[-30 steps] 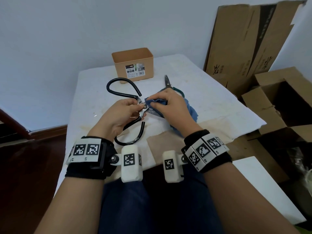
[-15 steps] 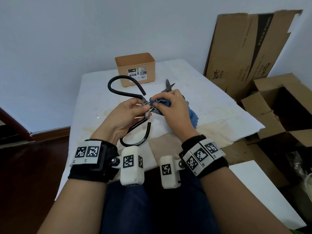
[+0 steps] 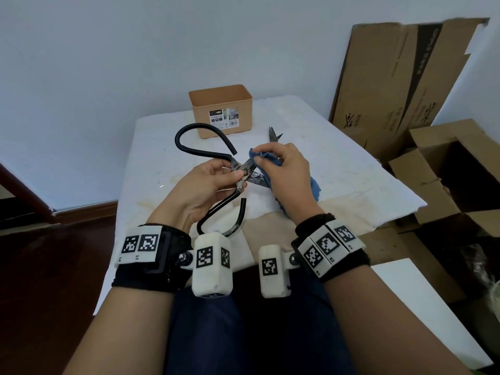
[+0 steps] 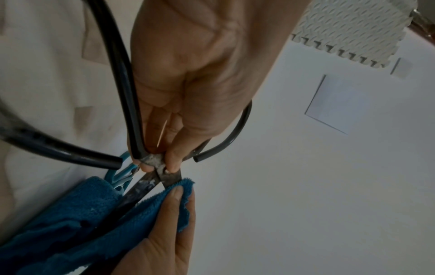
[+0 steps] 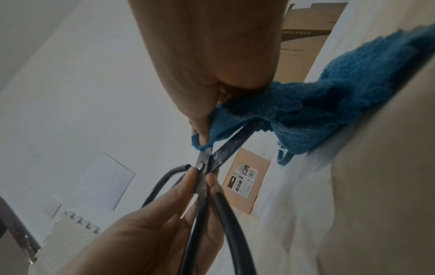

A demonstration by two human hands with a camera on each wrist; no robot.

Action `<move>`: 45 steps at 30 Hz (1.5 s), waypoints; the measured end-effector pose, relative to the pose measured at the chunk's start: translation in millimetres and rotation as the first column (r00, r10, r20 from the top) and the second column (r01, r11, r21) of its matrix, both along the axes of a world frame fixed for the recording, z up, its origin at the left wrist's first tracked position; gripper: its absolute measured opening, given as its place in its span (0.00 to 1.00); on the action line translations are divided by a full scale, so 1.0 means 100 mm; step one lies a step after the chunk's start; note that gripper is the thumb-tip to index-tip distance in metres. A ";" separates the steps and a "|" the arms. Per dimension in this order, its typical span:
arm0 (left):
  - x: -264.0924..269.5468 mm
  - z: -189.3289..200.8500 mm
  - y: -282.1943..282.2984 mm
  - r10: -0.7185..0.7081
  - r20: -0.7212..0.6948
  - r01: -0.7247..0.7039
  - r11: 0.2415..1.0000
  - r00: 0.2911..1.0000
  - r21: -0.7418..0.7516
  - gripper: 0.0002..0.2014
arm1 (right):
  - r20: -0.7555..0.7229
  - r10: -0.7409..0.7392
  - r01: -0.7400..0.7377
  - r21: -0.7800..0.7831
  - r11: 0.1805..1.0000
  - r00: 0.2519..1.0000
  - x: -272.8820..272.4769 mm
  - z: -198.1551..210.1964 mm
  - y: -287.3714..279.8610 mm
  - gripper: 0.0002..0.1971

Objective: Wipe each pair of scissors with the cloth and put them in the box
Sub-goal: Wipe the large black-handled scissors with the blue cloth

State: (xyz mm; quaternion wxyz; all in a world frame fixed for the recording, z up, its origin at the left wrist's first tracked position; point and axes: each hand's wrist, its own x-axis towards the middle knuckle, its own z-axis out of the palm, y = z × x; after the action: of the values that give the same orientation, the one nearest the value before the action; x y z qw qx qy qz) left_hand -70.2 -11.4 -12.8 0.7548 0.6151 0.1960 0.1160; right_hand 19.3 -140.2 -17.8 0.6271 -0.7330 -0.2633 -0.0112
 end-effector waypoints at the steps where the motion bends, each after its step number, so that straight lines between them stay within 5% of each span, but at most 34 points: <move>1: -0.01 0.00 0.00 0.000 -0.002 0.000 1.000 1.000 0.003 0.06 | 0.005 -0.011 0.011 -0.003 1.000 1.000 0.01 0.00 0.00 0.04; 5: -0.03 0.01 -0.02 -0.013 -0.002 0.013 0.999 1.000 -0.032 0.06 | 0.004 -0.027 0.027 0.009 1.000 1.000 0.04 -0.01 -0.01 0.04; 11: -0.06 0.02 0.02 0.000 -0.017 -0.001 0.998 1.000 -0.066 0.08 | -0.180 -0.028 0.076 0.266 0.961 0.983 0.09 -0.03 -0.05 0.07; 20: -0.04 0.00 0.01 0.041 -0.013 -0.042 0.997 0.999 -0.064 0.05 | -0.065 0.067 -0.068 -0.012 0.998 0.996 0.07 -0.06 -0.07 0.15; 28: 0.01 -0.05 0.00 0.015 0.008 -0.015 0.999 1.000 -0.047 0.03 | 0.068 0.066 -0.038 -0.354 0.934 0.996 0.14 -0.06 -0.04 0.22; 45: 0.05 0.01 0.01 -0.034 0.065 0.036 0.999 0.997 -0.017 0.06 | -0.009 0.049 -0.050 -0.231 0.972 0.999 0.14 -0.05 -0.03 0.26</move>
State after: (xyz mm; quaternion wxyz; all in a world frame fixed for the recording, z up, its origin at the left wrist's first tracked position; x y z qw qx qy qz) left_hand -65.0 -10.0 -12.2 0.7681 0.6076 0.1618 0.1208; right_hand 33.0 -143.5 -22.6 0.5379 -0.7943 -0.2800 0.0363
